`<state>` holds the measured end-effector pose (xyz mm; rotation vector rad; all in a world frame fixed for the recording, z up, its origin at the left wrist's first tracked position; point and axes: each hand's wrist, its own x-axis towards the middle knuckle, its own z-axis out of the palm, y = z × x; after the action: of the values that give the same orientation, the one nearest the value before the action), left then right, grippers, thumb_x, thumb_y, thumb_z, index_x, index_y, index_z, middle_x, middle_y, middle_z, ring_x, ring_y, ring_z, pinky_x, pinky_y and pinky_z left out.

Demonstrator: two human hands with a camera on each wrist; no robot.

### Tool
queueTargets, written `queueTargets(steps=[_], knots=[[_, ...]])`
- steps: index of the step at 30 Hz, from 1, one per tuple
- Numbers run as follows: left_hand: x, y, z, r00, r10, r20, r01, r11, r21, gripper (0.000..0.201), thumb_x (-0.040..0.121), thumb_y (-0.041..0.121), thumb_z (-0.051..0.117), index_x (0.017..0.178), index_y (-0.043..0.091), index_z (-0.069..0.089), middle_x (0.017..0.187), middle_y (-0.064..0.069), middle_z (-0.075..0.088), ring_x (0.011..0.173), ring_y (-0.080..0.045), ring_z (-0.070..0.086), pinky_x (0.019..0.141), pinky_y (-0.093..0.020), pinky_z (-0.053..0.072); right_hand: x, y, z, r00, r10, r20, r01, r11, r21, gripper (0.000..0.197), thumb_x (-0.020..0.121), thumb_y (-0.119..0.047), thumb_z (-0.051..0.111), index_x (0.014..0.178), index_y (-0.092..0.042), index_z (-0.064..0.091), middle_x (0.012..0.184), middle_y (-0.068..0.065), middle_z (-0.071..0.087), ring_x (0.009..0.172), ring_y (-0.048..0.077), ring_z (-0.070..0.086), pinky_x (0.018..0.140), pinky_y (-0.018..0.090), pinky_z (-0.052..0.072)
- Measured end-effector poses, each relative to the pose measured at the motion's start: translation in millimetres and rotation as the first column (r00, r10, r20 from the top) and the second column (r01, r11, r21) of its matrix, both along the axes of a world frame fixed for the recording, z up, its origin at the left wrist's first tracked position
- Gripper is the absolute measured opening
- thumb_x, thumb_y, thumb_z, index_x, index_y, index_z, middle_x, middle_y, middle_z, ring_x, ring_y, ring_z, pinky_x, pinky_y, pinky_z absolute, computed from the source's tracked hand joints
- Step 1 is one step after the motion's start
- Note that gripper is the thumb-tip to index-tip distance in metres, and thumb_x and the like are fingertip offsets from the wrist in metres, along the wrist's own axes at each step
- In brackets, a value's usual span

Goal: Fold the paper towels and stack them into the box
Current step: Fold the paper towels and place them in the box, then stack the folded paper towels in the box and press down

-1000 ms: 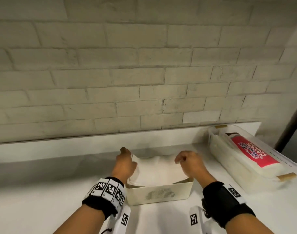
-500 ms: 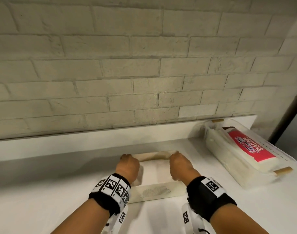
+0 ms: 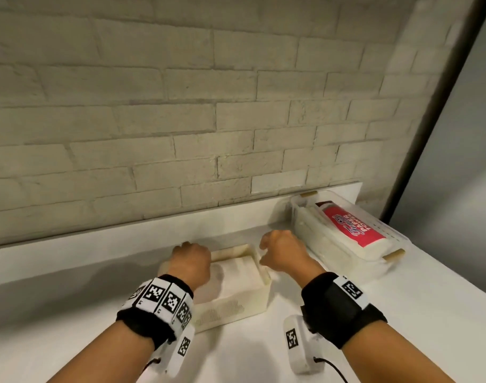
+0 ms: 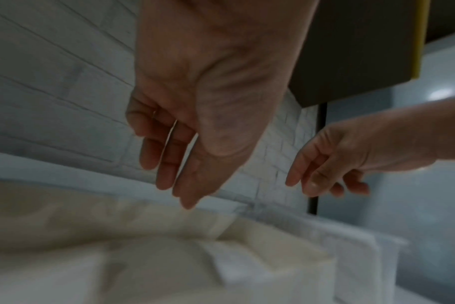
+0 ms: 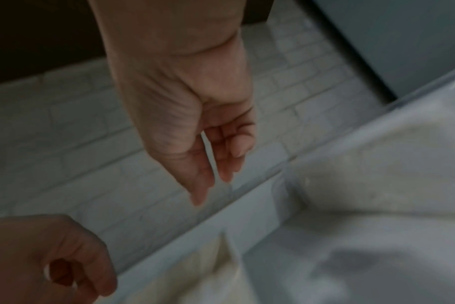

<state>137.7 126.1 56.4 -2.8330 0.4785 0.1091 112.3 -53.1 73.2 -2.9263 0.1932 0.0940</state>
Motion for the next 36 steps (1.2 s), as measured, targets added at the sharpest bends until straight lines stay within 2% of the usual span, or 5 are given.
queueTargets(steps=[12,18,24,31,36], knots=[[11.5,-165.8,29.4,0.952,-0.282,-0.120,0.138,0.743,-0.655,0.022,0.091,0.021,0.058,0.112,0.014,0.063,0.117,-0.004,0.063,0.108,-0.019,0.058,0.084,-0.021,0.041,-27.1,-154.9,20.5,0.901,-0.424,0.093,0.414,0.903,0.112,0.046,0.085,-0.026,0.062,0.127,-0.010,0.053,0.122,0.010,0.058,0.113,0.027,0.054,0.092,0.030,0.045],[19.6,-215.0,3.3,0.914,-0.368,-0.171,0.182,0.748,-0.639,0.044,0.092,0.013,0.053,0.135,0.014,0.045,0.139,-0.009,0.047,0.128,-0.023,0.044,0.102,-0.026,0.035,-19.8,-184.2,-8.1,0.889,-0.458,0.011,0.451,0.878,0.161,0.044,0.087,-0.028,0.061,0.129,-0.018,0.052,0.130,0.004,0.053,0.120,0.021,0.049,0.082,0.023,0.034],[27.1,-241.7,-19.7,0.845,-0.462,-0.269,0.241,0.778,-0.580,0.059,0.089,-0.003,0.044,0.140,0.024,0.035,0.158,0.001,0.011,0.141,-0.025,0.025,0.113,-0.035,0.028,-4.3,-187.8,-20.0,0.923,-0.384,-0.016,0.383,0.914,0.136,0.039,0.085,-0.031,0.062,0.122,-0.019,0.058,0.129,0.001,0.056,0.119,0.020,0.050,0.097,0.023,0.037],[35.3,-248.1,-25.3,0.836,-0.492,-0.243,0.300,0.780,-0.548,0.056,0.090,0.000,0.046,0.143,0.016,0.032,0.157,0.000,0.012,0.145,-0.024,0.013,0.116,-0.036,0.022,14.3,-192.7,-11.8,0.937,-0.318,-0.144,0.327,0.944,0.042,0.038,0.084,-0.021,0.060,0.120,-0.008,0.060,0.110,0.007,0.055,0.095,0.022,0.058,0.082,0.027,0.053],[36.7,-248.2,-28.4,0.842,-0.496,-0.213,0.354,0.806,-0.474,0.065,0.092,0.005,0.048,0.149,0.015,0.018,0.158,0.000,0.007,0.146,-0.029,0.001,0.118,-0.037,0.011,26.2,-192.2,-17.6,0.929,-0.321,-0.183,0.320,0.947,-0.031,0.040,0.087,-0.014,0.056,0.125,-0.002,0.052,0.126,0.013,0.053,0.115,0.027,0.054,0.092,0.031,0.048]])
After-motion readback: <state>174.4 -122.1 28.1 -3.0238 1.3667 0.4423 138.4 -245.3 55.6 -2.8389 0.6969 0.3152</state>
